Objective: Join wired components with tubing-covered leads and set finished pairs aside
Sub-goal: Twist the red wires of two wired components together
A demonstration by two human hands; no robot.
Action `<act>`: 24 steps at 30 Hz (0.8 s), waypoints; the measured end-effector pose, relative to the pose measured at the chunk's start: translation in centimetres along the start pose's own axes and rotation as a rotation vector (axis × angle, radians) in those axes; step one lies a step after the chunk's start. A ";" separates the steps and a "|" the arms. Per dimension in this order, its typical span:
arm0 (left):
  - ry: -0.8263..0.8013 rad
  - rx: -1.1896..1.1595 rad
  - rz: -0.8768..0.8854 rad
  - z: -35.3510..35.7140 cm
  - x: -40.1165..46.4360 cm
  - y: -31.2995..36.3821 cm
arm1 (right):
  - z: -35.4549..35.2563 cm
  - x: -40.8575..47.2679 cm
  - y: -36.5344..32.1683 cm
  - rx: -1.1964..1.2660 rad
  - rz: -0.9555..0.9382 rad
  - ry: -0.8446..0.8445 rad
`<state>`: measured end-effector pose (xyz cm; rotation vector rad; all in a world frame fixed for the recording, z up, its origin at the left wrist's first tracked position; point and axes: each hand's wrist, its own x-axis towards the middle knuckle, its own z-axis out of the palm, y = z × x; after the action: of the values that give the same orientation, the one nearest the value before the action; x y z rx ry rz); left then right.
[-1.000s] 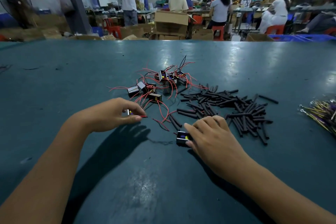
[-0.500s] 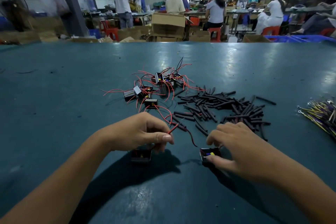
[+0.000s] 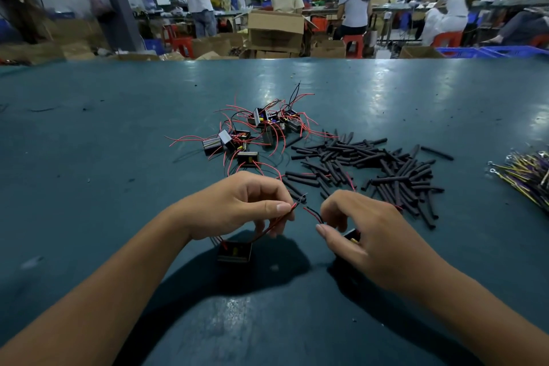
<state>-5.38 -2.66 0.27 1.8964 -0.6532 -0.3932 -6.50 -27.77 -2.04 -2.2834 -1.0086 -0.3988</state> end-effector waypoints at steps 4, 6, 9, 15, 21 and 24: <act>0.022 -0.049 -0.020 0.4 0.1 0.1 | -0.1 -0.1 -0.1 0.081 0.033 0.008; 0.046 -0.063 -0.022 0.4 0.2 0.0 | -0.2 -0.1 0.0 0.136 0.054 0.006; 0.096 -0.082 -0.022 0.6 0.3 -0.2 | -0.3 -0.1 -0.1 0.165 0.036 -0.027; 0.216 -0.070 0.016 1.6 1.0 -0.4 | -0.3 -0.1 0.0 0.217 0.032 -0.035; 0.328 0.217 0.163 2.9 1.5 0.5 | 0.5 -0.3 0.3 0.405 0.212 0.061; 0.366 0.132 0.152 2.8 1.3 0.8 | 0.5 -0.3 0.5 0.479 0.292 0.116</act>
<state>-6.06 -5.78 -0.09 1.9602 -0.5814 0.0970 -6.33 -27.85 -2.78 -1.9066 -0.6167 -0.1427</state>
